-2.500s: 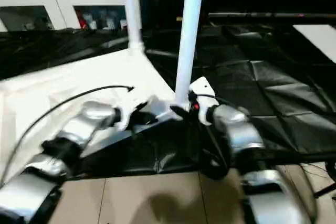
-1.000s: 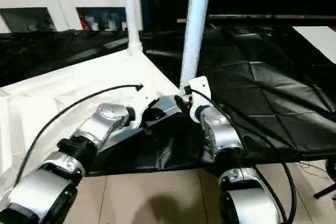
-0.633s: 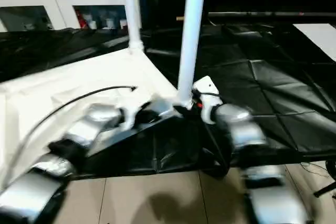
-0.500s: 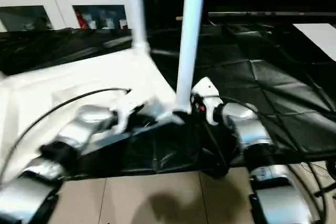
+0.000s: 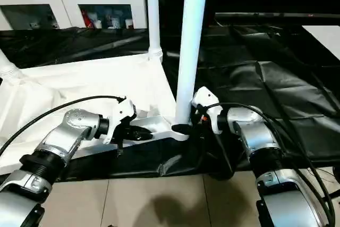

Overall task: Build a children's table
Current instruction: Rotate leg to tighten

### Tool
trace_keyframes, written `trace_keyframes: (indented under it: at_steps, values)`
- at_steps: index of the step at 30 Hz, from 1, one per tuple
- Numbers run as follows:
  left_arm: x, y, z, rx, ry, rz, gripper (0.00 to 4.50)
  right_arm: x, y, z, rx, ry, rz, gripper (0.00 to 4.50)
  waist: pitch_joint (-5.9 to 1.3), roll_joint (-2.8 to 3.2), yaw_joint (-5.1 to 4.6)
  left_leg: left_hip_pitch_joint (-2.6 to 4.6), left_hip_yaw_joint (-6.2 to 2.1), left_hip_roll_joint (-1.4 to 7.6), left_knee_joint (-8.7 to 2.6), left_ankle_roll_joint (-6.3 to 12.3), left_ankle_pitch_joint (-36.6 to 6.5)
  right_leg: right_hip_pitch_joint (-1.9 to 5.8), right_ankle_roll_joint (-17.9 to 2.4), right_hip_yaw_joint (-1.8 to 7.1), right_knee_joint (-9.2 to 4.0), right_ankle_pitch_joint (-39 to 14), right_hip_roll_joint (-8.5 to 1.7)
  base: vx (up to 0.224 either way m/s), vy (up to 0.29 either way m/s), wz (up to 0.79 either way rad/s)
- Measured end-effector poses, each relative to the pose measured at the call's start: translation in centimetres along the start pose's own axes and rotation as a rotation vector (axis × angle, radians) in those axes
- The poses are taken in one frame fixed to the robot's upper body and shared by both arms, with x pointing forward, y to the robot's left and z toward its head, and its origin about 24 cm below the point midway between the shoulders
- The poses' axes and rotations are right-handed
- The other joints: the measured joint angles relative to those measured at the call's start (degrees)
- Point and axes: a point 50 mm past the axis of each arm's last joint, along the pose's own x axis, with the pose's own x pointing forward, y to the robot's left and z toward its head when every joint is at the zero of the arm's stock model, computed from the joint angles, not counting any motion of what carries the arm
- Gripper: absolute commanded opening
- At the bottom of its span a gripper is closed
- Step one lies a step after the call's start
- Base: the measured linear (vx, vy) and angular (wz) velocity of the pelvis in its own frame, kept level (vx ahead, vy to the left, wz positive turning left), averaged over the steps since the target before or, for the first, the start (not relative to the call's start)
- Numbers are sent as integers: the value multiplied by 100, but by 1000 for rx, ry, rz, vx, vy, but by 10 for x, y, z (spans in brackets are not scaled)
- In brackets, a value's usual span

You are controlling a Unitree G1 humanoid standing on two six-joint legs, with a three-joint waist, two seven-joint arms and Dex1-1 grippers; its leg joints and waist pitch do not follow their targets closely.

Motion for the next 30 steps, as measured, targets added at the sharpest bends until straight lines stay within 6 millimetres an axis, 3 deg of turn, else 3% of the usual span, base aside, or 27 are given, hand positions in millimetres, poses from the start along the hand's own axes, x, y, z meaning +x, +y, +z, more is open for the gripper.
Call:
trace_keyframes:
  at_steps: [7,13,20,25,26,30]
  values:
    - [2,1,0,-24,-13,29,0,4,2,-4,67,-45,-47,262,-1,-4,-13,5,0,0,2,0,1,1,0,1,5,1,0,0,0,0]
    - [29,15,14,-90,-13,244,0,28,-9,-8,244,-100,-439,245,-7,-16,-91,33,-1,-9,12,-3,1,25,-2,16,2,4,-1,0,0,0]
    - [59,15,29,-129,-11,362,0,48,-16,0,417,-117,-740,244,-16,-16,-122,37,-4,-16,17,-3,1,30,13,18,-4,3,-6,0,0,0]
    - [59,17,29,-104,-6,371,0,51,-16,4,374,-108,-763,244,-17,-8,-117,33,-6,-17,3,-3,1,24,19,14,-5,5,-6,0,0,0]
    - [58,17,29,-102,-5,371,0,52,-16,5,359,-107,-759,295,-17,-8,-118,33,-6,-16,2,-3,1,23,18,14,-4,5,-6,0,0,0]
    - [52,19,26,-77,-4,353,0,48,-17,7,314,-117,-669,318,-12,-5,-136,26,-6,-16,2,-3,1,17,12,14,-5,10,-6,0,0,0]
